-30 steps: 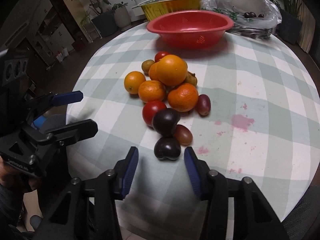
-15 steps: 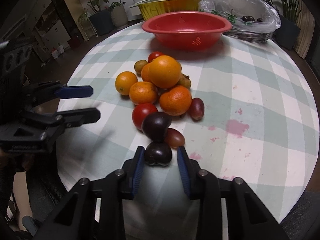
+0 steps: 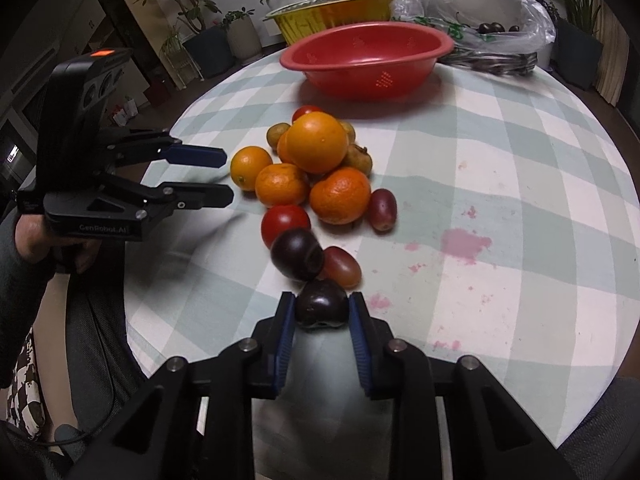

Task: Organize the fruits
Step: 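Grasp an orange with the left gripper while the right gripper holds the plum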

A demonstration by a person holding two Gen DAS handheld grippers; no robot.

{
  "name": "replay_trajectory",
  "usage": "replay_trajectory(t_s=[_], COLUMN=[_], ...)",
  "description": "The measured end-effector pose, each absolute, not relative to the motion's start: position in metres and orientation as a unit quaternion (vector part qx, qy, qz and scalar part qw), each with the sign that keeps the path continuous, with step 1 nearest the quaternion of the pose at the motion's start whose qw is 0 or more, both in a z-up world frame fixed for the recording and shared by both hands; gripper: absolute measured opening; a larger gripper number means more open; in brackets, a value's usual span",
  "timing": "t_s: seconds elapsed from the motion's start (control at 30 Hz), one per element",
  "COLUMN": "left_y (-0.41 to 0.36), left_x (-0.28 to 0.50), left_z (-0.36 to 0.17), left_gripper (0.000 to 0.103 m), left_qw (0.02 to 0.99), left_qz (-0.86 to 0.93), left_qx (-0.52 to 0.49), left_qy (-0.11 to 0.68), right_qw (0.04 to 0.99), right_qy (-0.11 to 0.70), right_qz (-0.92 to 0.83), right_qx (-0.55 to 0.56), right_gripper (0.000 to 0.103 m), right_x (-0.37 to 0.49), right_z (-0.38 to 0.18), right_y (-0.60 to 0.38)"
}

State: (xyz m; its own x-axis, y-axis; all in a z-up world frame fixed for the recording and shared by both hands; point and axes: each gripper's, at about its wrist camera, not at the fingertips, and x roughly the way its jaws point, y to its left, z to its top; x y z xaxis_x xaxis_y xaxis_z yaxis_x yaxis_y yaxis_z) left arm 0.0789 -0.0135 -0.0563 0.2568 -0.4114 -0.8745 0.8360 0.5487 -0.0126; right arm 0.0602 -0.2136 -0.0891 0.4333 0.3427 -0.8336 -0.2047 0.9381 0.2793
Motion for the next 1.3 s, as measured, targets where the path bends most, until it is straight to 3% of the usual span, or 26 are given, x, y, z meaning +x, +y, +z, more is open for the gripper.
replay_trajectory(t_s=[0.57,0.67,0.77,1.3], left_y=[-0.033,-0.033,-0.031,0.000], left_x=[0.086,0.086,0.088,0.077], left_z=[-0.068,-0.068,-0.067,-0.056], left_gripper=[0.048,0.045,0.035,0.035], left_qw=[0.726,0.728,0.735,0.770], left_qz=[-0.465,-0.466,-0.460,-0.424], left_qx=[0.238,0.234,0.227,0.175], left_qy=[0.447,0.446,0.444,0.443], right_qw=[0.845,0.845,0.845,0.849], right_qy=[0.503,0.502,0.502,0.495], right_qz=[0.171,0.171,0.172,0.173], right_qx=[0.070,0.071,0.071,0.074], right_gripper=[0.029,0.029,0.029,0.029], right_x=[0.060,0.060,0.060,0.059], right_z=[-0.090,-0.090,-0.089,-0.084], right_y=[-0.215,-0.216,-0.216,-0.218])
